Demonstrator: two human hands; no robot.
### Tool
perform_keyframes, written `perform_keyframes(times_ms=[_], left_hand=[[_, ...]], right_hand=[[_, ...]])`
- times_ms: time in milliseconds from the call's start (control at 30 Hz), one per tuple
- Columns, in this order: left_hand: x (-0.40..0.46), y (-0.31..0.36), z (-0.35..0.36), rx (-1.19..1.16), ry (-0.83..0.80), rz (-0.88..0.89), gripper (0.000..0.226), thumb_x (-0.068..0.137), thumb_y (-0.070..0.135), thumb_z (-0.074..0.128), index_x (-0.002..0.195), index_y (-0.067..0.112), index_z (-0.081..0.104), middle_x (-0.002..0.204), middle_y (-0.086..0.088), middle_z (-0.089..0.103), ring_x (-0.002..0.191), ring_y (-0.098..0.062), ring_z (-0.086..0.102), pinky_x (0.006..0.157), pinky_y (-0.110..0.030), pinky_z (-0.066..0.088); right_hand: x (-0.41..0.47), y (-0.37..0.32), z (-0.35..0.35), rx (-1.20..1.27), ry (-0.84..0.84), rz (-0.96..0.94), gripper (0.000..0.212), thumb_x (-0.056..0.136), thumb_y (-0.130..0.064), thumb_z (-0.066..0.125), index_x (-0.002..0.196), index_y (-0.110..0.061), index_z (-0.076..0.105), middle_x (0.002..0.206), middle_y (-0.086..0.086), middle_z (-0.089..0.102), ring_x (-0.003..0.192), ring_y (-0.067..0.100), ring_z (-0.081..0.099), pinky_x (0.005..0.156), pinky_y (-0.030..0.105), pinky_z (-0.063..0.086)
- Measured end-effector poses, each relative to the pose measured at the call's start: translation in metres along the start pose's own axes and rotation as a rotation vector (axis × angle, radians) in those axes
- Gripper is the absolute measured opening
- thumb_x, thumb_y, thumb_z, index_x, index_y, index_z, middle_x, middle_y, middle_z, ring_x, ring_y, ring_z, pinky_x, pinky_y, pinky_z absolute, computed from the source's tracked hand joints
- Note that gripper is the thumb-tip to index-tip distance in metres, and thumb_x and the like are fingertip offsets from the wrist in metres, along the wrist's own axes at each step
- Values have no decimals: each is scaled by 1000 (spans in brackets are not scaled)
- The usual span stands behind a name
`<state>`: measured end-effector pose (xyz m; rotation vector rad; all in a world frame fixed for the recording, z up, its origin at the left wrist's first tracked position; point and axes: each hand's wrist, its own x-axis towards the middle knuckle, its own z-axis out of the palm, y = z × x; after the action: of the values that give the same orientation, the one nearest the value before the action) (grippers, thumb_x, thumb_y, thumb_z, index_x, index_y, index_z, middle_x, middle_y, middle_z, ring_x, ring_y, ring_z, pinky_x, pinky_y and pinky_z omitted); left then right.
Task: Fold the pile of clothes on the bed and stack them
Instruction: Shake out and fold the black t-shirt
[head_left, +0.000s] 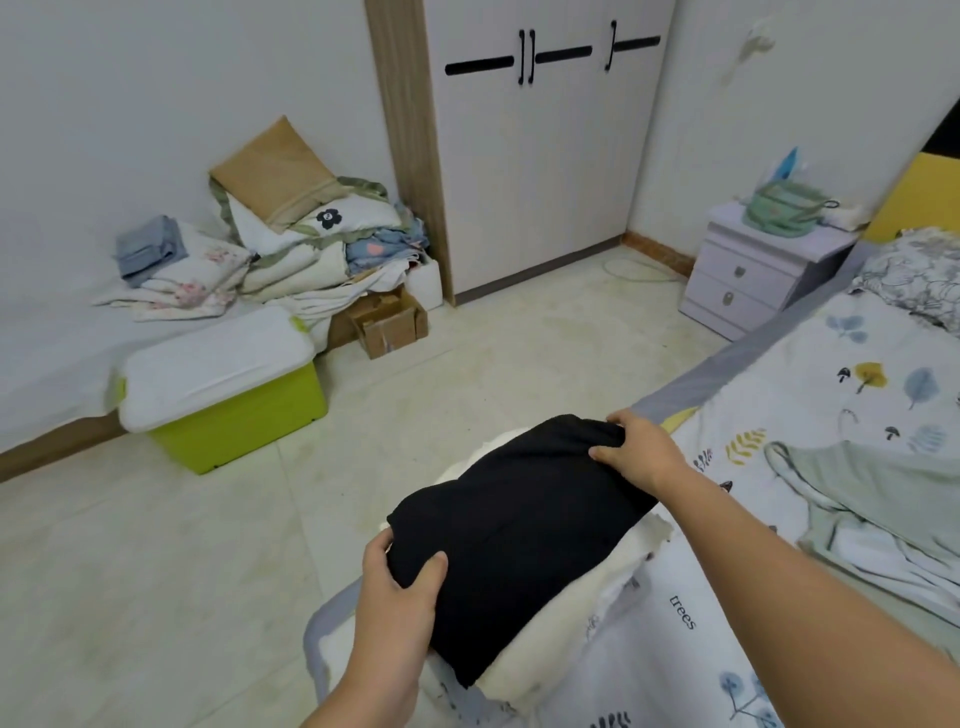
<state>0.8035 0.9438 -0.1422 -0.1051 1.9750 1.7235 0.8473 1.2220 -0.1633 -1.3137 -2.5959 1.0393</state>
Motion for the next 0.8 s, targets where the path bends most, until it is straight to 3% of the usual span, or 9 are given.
perform_keyframes(times_ms=[100,233,300,400,567,700,800], left_hand=[[-2,4,-1,49,5,-29,50,90,21,59,134,27,36,123,1,53,106,-26,57,87,-48,52],[-4,10,-5,81,-13,-70,49,91,23,58,134,25,35,102,4,53,85,-14,58,58,-29,50],[-5,12,-8,129,-1,-71,51,90,24,59,135,18,35,101,3,52,86,-14,57,66,-31,50],[-6,16,-13,324,55,-27,58,87,32,61,136,14,35,127,-7,38,95,-20,51,90,-33,42],[-15,29,-24,587,47,318,41,86,28,63,123,20,47,114,3,31,103,-18,47,91,-34,45],[-25,43,-26,696,-87,515,27,88,26,60,112,28,49,107,12,35,94,-4,49,77,-18,39],[-32,52,-25,755,-210,599,20,89,27,58,107,30,50,106,14,39,90,-1,48,73,-14,35]], right_hand=[[-3,0,8,-93,-62,26,45,91,-31,57,130,-13,46,122,12,59,108,31,56,89,36,47],[-10,-5,9,-205,-27,100,47,94,-37,49,133,-12,38,127,15,52,113,35,51,92,42,46],[-15,-8,8,-240,34,117,47,95,-37,46,134,-12,36,129,17,47,116,36,46,92,42,44],[-28,-14,5,-217,115,126,45,95,-31,46,135,-11,36,132,18,42,119,36,42,91,42,41],[-61,-26,2,-143,87,55,42,93,-23,49,134,-13,44,130,13,46,114,30,50,88,33,41],[-96,-32,-3,-153,2,-8,37,92,-22,50,129,-16,49,129,6,47,113,23,51,91,29,41],[-125,-35,-8,-183,-38,-8,35,92,-23,51,127,-18,50,126,4,51,110,21,53,89,26,41]])
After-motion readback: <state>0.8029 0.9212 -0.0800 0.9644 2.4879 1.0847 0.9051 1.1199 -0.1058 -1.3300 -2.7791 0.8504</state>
